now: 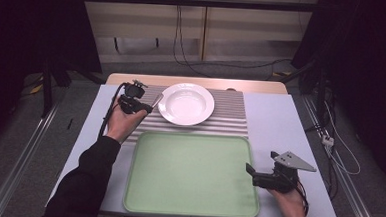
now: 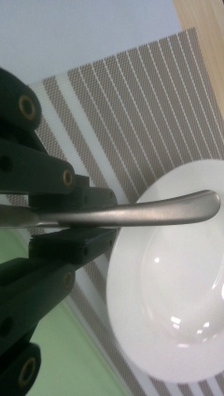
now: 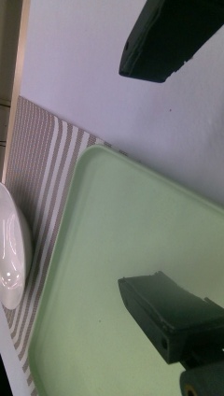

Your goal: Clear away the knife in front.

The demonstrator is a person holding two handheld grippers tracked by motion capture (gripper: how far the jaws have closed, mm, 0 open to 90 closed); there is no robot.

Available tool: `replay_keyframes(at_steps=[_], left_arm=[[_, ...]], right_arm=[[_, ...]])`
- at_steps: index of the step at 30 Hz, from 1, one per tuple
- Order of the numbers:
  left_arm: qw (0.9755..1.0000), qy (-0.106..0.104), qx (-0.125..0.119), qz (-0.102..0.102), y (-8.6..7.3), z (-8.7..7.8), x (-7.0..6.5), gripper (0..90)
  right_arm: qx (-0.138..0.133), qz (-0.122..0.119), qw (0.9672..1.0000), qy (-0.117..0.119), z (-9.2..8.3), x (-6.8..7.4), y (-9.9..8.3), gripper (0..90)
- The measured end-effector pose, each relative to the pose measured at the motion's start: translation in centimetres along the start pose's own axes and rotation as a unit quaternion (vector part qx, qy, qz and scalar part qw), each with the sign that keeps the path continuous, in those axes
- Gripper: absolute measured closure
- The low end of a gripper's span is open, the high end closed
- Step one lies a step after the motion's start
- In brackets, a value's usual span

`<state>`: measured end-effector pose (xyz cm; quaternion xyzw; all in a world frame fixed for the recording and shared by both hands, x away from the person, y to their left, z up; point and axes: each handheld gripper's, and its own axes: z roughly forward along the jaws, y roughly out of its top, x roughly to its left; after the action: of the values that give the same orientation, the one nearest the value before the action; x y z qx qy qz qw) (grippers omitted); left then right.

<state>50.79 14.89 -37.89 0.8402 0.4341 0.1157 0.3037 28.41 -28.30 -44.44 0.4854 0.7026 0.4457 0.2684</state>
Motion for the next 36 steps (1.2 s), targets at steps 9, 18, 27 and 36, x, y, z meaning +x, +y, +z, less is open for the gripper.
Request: replay_keyframes(at_steps=[9, 18, 27, 36], left_arm=[[0.9999, -0.011, 0.003, 0.013, -1.0, -1.1, -2.3, 80.0], [0.9994, -0.03, 0.005, 0.018, -2.2, -1.3, -4.4, 79.9], [0.9994, -0.028, 0.012, 0.016, -3.5, -0.8, -6.5, 79.9], [0.9991, -0.036, 0.021, 0.009, -4.9, -1.1, -7.8, 79.9]], right_arm=[[0.0, -0.002, 1.0, 0.0, 0.0, 0.0, 0.0, 0.8], [0.001, -0.002, 1.0, 0.0, -0.1, 0.1, 0.0, 0.8], [0.001, -0.005, 1.0, 0.002, 0.0, 0.3, 0.1, 0.8], [0.001, -0.007, 1.0, 0.004, 0.1, 0.4, 0.1, 0.8]])
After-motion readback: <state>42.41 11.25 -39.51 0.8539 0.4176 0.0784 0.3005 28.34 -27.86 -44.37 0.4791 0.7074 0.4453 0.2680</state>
